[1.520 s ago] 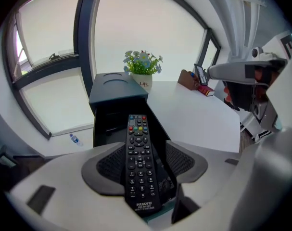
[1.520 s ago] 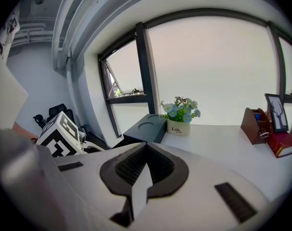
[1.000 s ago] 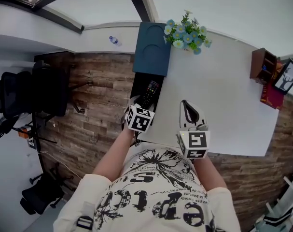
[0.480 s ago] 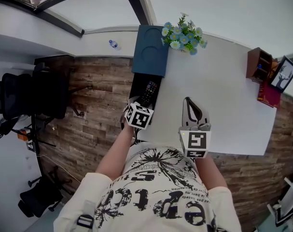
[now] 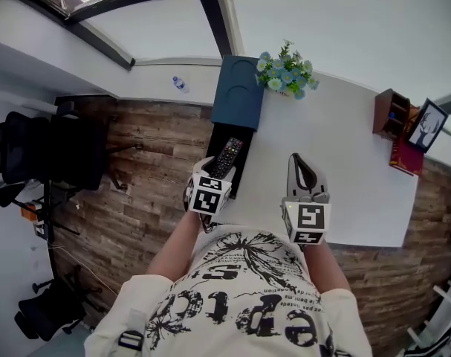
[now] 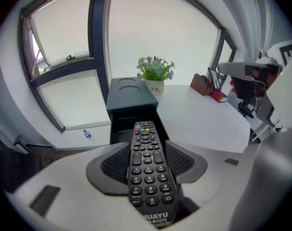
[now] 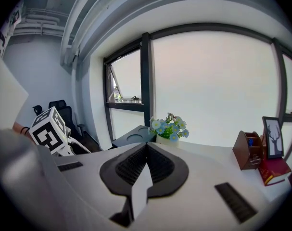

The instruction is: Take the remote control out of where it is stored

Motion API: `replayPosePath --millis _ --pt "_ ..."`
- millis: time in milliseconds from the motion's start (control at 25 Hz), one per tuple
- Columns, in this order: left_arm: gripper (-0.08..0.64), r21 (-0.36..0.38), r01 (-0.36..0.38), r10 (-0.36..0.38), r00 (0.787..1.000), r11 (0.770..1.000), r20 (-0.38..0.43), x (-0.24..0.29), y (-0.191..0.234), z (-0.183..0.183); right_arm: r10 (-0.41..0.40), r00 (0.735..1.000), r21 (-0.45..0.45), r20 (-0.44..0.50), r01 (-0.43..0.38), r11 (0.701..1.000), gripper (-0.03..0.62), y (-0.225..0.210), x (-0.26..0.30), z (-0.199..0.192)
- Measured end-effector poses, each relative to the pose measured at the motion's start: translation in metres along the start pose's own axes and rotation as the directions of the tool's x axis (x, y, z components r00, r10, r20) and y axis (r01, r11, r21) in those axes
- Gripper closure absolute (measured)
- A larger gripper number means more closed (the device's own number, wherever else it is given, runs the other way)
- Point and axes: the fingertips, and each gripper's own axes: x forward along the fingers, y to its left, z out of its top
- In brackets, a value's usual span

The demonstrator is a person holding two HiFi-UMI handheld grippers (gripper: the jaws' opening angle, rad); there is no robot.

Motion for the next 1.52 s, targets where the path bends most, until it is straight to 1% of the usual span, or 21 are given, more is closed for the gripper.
replayPosePath --millis 120,240,320,440,560,640,800,880,960,1320,1400,1520 --pt "0.313 -0.053 0.031 -0.028 0.999 0.998 0.046 -0.016 0.000 0.015 0.007 1.000 -0.005 0.016 -0.007 1.000 0.591 0.007 -0.001 0.007" --pt "0.314 -0.108 0.065 -0.052 0.992 0.992 0.118 -0.028 0.002 0.032 0.012 1.000 -0.011 0.022 -0.011 1.000 0.591 0.011 -0.002 0.011" --pt "0.314 -0.113 0.068 -0.048 0.984 0.991 0.172 -0.038 0.003 0.045 0.011 1.000 -0.012 0.018 -0.011 1.000 0.591 0.013 -0.003 0.011" --pt "0.314 -0.102 0.064 -0.036 0.965 0.993 0.259 -0.056 0.003 0.066 0.014 0.999 -0.019 0.031 -0.013 1.000 0.591 0.018 -0.004 0.017" --pt "0.316 -0.092 0.070 -0.035 0.941 0.993 0.337 -0.074 -0.001 0.088 0.017 0.999 -0.023 0.047 -0.016 1.000 0.591 0.020 -0.005 0.025" --pt "0.316 -0.084 0.078 -0.039 0.920 0.993 0.390 -0.087 -0.006 0.104 0.022 0.997 -0.015 0.075 -0.021 1.000 0.591 0.022 -0.005 0.036" --pt "0.316 -0.059 0.092 -0.051 0.869 0.994 0.493 -0.114 -0.016 0.136 0.033 0.990 -0.012 0.136 -0.032 0.999 0.591 0.024 -0.009 0.060" --pt "0.316 -0.042 0.091 -0.055 0.843 0.995 0.536 -0.127 -0.019 0.150 0.027 0.987 -0.026 0.156 -0.023 0.999 0.591 0.022 -0.010 0.069" --pt "0.316 -0.032 0.088 -0.054 0.821 0.996 0.568 -0.137 -0.021 0.161 0.018 0.984 -0.033 0.176 -0.012 0.999 0.591 0.020 -0.010 0.077" --pt "0.316 -0.016 0.060 -0.034 0.748 0.998 0.663 -0.172 -0.025 0.190 -0.003 0.970 -0.025 0.244 0.009 1.000 0.591 0.014 -0.018 0.099" --pt "0.316 -0.007 0.059 -0.039 0.736 0.998 0.676 -0.177 -0.026 0.194 -0.005 0.968 -0.027 0.250 0.012 1.000 0.591 0.015 -0.020 0.102" --pt "0.316 -0.001 0.065 -0.046 0.726 0.998 0.686 -0.180 -0.028 0.197 -0.012 0.967 -0.020 0.253 0.017 1.000 0.591 0.015 -0.023 0.104"
